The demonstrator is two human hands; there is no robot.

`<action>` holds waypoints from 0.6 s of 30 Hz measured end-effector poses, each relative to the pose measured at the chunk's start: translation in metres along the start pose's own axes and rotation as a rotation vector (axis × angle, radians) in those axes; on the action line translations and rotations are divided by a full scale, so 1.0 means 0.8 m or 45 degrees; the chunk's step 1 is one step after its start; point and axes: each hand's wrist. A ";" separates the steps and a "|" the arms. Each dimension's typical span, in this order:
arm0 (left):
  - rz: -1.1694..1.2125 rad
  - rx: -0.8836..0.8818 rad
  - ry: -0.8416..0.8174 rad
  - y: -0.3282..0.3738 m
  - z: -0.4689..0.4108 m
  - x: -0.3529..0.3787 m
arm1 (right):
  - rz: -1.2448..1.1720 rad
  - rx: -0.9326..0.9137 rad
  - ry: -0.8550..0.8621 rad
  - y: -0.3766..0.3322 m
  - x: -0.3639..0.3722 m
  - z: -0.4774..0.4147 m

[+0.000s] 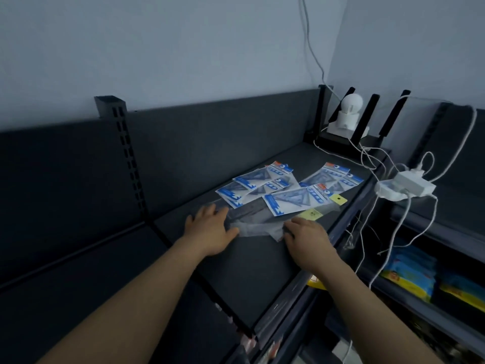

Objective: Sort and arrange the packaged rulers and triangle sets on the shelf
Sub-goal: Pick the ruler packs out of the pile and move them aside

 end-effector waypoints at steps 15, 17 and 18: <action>0.053 -0.177 -0.063 0.032 -0.001 0.004 | -0.129 -0.373 -0.098 0.043 0.020 -0.104; 0.019 -0.177 -0.106 0.032 -0.003 0.014 | -0.085 -0.306 -0.097 0.048 0.024 -0.109; 0.011 -0.182 -0.096 0.031 -0.002 0.016 | -0.087 -0.263 -0.079 0.050 0.024 -0.112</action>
Point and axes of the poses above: each hand's wrist, its own z-axis away from the middle knuckle, its own x-axis out of the palm, y = z × x, and after that the axes turned 5 degrees about z, right-handed
